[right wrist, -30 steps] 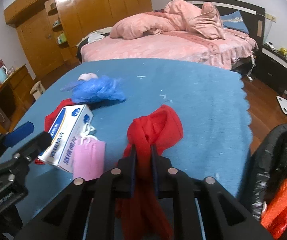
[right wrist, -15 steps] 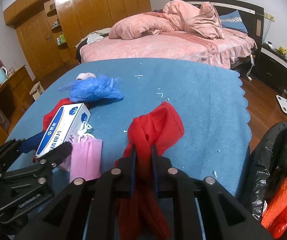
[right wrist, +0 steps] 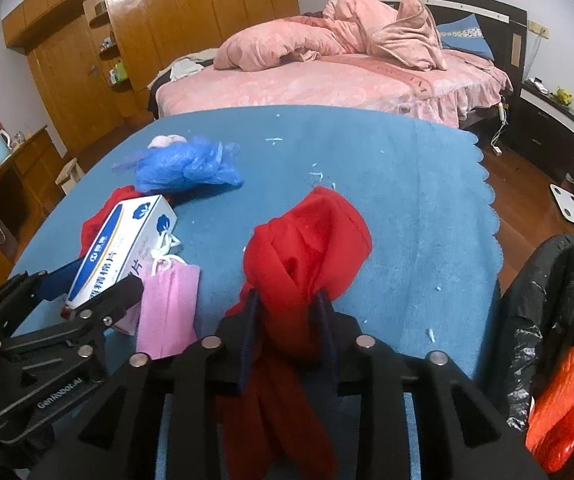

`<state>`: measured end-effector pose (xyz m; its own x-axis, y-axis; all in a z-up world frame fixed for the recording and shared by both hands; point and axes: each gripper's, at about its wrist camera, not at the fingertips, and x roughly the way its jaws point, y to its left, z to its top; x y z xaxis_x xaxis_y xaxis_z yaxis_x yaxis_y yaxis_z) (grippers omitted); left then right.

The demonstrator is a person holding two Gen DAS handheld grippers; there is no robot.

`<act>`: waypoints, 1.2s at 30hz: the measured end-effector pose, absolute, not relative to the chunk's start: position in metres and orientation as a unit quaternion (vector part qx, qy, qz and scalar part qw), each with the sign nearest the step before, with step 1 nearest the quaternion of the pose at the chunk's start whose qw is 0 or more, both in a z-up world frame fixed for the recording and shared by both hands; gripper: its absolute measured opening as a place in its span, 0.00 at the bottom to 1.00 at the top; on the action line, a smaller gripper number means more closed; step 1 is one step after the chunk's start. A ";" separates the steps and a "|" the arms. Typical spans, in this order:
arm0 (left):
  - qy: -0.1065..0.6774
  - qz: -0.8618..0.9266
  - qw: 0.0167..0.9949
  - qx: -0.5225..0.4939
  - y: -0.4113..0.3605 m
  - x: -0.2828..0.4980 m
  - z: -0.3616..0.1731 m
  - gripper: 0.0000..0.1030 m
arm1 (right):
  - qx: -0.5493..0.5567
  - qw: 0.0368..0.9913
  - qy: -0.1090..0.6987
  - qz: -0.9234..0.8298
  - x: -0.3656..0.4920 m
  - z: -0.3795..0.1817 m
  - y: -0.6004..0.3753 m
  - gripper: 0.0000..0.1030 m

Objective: Collect trash
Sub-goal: 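Grasp the white-blue wipes box with the left tool while the right tool holds the red cloth, then move both tools over the bin and release the wipes box and red cloth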

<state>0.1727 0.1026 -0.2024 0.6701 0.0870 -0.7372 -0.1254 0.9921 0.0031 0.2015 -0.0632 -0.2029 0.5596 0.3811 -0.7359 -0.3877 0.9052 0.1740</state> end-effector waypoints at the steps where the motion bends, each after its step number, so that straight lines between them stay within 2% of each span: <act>1: 0.403 0.058 0.913 -0.025 0.103 0.173 -0.203 0.58 | -0.006 0.882 0.416 0.219 0.201 -0.203 -0.063 0.24; 2: 0.402 0.057 0.913 -0.026 0.103 0.173 -0.202 0.57 | -0.007 0.881 0.416 0.224 0.201 -0.203 -0.061 0.17; 5: 0.393 0.058 0.917 -0.031 0.105 0.169 -0.198 0.56 | -0.007 0.882 0.411 0.231 0.198 -0.201 -0.061 0.11; 16: 0.318 0.050 0.945 -0.056 0.107 0.138 -0.138 0.55 | 0.025 0.903 0.354 0.243 0.183 -0.149 -0.082 0.10; 36: 0.269 0.004 0.962 -0.054 0.070 0.118 -0.068 0.55 | 0.045 0.932 0.269 0.239 0.144 -0.066 -0.136 0.10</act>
